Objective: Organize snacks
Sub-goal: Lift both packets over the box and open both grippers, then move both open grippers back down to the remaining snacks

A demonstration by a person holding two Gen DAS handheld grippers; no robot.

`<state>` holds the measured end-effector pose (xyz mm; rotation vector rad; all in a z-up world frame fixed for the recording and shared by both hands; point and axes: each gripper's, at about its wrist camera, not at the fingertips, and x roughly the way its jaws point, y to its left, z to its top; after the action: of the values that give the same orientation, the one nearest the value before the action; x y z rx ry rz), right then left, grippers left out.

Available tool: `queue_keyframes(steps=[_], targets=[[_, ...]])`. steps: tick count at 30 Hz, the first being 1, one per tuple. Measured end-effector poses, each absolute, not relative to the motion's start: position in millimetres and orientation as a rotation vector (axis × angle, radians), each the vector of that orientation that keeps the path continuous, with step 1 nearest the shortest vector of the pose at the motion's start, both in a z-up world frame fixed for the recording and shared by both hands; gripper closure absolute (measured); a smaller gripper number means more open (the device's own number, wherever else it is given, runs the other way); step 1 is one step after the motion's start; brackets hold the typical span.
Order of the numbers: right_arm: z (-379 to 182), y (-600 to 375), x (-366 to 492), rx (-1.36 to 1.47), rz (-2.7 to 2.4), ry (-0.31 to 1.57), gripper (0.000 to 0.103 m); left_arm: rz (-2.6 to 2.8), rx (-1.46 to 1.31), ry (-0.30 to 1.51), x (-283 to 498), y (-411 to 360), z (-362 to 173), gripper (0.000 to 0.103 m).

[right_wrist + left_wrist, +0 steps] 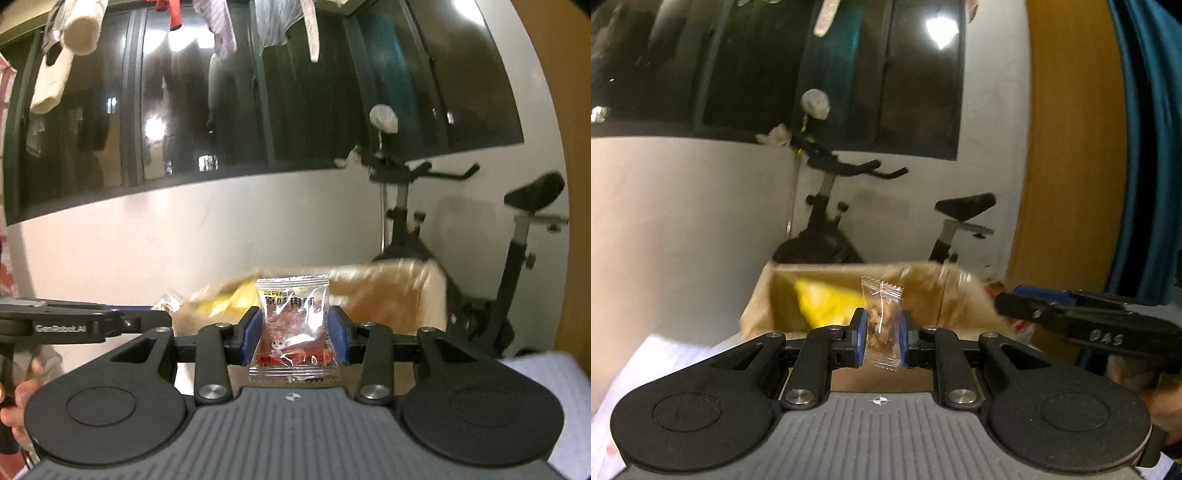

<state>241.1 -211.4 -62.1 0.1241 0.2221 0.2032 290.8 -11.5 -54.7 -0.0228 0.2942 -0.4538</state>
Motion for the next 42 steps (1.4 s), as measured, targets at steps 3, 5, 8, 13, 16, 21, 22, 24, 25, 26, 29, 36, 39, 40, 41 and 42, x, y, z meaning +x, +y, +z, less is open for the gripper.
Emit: queue_keyframes(steps=[3, 5, 8, 13, 16, 21, 22, 24, 25, 26, 29, 36, 39, 40, 41, 42], targets=[[-50, -219, 270, 0.088, 0.169, 0.235, 0.061, -0.477, -0.059, 0.347, 330, -29, -49, 0.084], [-49, -225, 286, 0.090, 0.142, 0.267, 0.061, -0.460, -0.055, 0.366, 349, -40, -51, 0.084], [-54, -232, 307, 0.057, 0.077, 0.314, 0.061, -0.449, -0.026, 0.405, 372, -55, -59, 0.084], [-72, -236, 323, 0.039, 0.027, 0.402, 0.061, -0.455, 0.056, 0.462, 386, -72, -71, 0.082], [-80, -236, 321, 0.041, 0.013, 0.423, 0.056, -0.468, 0.088, 0.471, 388, -71, -78, 0.077], [-79, -239, 313, 0.057, 0.004, 0.403, 0.046, -0.462, 0.101, 0.434, 373, -56, -76, 0.048], [-78, -238, 309, 0.060, 0.007, 0.395, 0.044, -0.462, 0.098, 0.430, 369, -52, -74, 0.048], [-76, -235, 301, 0.055, 0.019, 0.379, 0.043, -0.451, 0.087, 0.427, 363, -43, -70, 0.048], [-75, -233, 296, 0.051, 0.023, 0.372, 0.042, -0.449, 0.081, 0.424, 360, -40, -69, 0.048], [-74, -231, 292, 0.051, 0.027, 0.366, 0.042, -0.445, 0.076, 0.417, 356, -38, -66, 0.048], [-73, -226, 278, 0.066, 0.038, 0.344, 0.042, -0.426, 0.061, 0.400, 343, -24, -62, 0.048], [-81, -220, 245, 0.106, 0.031, 0.320, 0.042, -0.385, 0.038, 0.377, 312, 12, -67, 0.048], [-89, -220, 231, 0.116, 0.017, 0.322, 0.042, -0.356, 0.031, 0.384, 301, 28, -77, 0.048], [-92, -219, 226, 0.119, 0.014, 0.325, 0.042, -0.348, 0.028, 0.388, 298, 33, -81, 0.048], [-96, -219, 223, 0.122, 0.011, 0.330, 0.042, -0.336, 0.025, 0.394, 295, 37, -85, 0.048], [-100, -218, 219, 0.123, 0.008, 0.337, 0.042, -0.326, 0.020, 0.403, 293, 42, -89, 0.048]])
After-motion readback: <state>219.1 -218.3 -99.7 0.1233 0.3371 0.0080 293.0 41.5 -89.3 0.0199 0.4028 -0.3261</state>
